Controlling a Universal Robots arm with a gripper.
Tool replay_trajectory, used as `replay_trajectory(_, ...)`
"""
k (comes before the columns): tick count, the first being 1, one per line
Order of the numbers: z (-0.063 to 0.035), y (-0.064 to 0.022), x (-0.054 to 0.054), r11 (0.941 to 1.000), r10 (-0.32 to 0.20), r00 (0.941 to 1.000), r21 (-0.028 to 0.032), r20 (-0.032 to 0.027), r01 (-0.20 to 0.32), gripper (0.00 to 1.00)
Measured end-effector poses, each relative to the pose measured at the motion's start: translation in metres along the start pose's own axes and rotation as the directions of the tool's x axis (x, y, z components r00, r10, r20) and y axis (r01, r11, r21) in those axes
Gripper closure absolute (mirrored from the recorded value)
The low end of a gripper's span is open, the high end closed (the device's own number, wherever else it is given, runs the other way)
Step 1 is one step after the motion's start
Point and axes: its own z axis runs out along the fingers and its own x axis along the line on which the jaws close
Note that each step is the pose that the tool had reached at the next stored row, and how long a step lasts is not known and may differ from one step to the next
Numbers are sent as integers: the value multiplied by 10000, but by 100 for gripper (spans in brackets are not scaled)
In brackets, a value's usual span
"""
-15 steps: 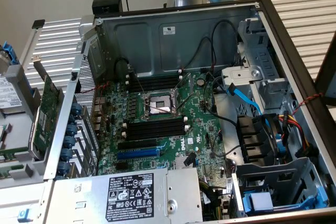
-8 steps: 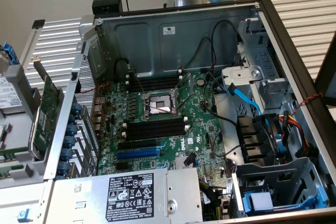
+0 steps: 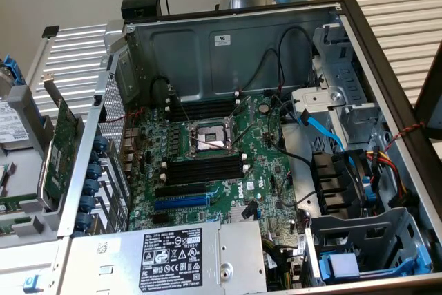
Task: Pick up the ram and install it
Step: 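Pick up the ram and move it above insertion slot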
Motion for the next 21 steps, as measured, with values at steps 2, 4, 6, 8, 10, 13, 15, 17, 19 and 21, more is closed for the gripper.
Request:
replay_trajectory(2,0,1,0,9994,-358,9994,-5,-29,358,90)
replay_trajectory(4,2,0,0,9973,-734,9973,-13,-57,734,90)
replay_trajectory(6,3,0,0,9940,-1090,9940,-20,-86,1090,90)
replay_trajectory(8,4,0,-1,9894,-1451,9893,-29,-113,1451,90)
replay_trajectory(10,5,0,0,9837,-1799,9836,-39,-139,1799,90)
replay_trajectory(13,8,0,0,9725,-2331,9723,-55,-179,2330,90)
replay_trajectory(15,10,-1,0,9633,-2683,9631,-68,-204,2682,90)
replay_trajectory(17,11,-1,0,9529,-3032,9527,-81,-231,3031,90)
replay_trajectory(19,14,-1,0,9409,-3387,9405,-96,-256,3386,90)
replay_trajectory(21,14,-1,1,9281,-3723,9277,-110,-281,3721,90)
